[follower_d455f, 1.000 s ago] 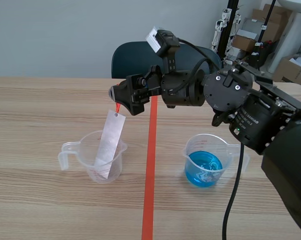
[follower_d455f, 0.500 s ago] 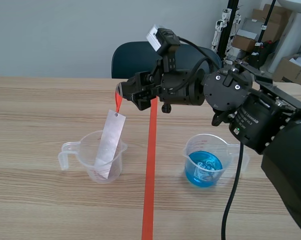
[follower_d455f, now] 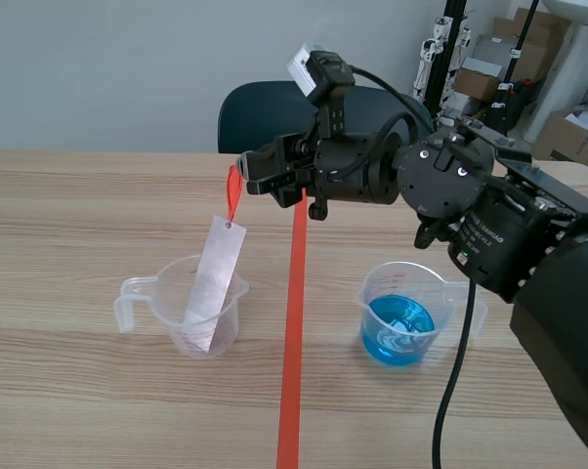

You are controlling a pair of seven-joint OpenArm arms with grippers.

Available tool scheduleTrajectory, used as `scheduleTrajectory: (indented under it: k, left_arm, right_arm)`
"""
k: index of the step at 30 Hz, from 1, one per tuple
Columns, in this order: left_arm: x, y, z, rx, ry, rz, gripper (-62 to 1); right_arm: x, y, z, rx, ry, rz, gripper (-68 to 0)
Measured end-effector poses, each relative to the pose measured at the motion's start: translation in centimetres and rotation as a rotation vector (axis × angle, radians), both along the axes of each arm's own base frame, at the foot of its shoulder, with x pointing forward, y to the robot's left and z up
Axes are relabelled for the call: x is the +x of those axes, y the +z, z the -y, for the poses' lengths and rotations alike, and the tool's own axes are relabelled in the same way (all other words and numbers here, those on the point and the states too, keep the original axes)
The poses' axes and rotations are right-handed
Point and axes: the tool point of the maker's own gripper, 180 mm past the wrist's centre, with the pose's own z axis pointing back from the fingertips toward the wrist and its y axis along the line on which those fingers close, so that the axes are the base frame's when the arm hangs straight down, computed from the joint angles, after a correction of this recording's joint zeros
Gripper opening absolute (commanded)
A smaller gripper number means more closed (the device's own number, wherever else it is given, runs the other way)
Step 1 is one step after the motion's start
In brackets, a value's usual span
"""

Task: Do the redox reaction experiment. lift the metal plate out of the left beaker

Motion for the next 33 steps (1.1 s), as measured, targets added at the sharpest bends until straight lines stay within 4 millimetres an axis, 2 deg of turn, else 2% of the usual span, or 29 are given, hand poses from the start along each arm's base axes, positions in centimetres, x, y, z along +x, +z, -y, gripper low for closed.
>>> scheduleTrajectory:
  k: [21,22,24,27,30,32,33]
  left_arm:
    - [0.00,0.00,0.00,0.000,0.000,0.000,1.4]
    - [0.00,0.00,0.00,0.000,0.000,0.000,1.4]
    - [0.00,0.00,0.00,0.000,0.000,0.000,1.4]
    - [0.00,0.00,0.00,0.000,0.000,0.000,1.4]
    - [0.00,0.00,0.00,0.000,0.000,0.000,1.4]
    - [0.00,0.00,0.00,0.000,0.000,0.000,1.4]
    - [0.00,0.00,0.00,0.000,0.000,0.000,1.4]
  right_arm:
    - [-0.17,0.22,-0.46,0.011,0.011,0.002,-66.8]
    - [-0.17,0.22,-0.46,0.011,0.011,0.002,-64.8]
    - [-0.17,0.22,-0.46,0.011,0.011,0.002,-55.0]
    - [-0.17,0.21,-0.45,0.011,0.011,0.001,-28.8]
    - [-0.17,0.21,-0.45,0.011,0.011,0.001,-7.3]
    - [-0.17,0.21,-0.45,0.011,0.011,0.002,0.3]
    - [-0.17,0.21,-0.45,0.011,0.011,0.002,0.4]
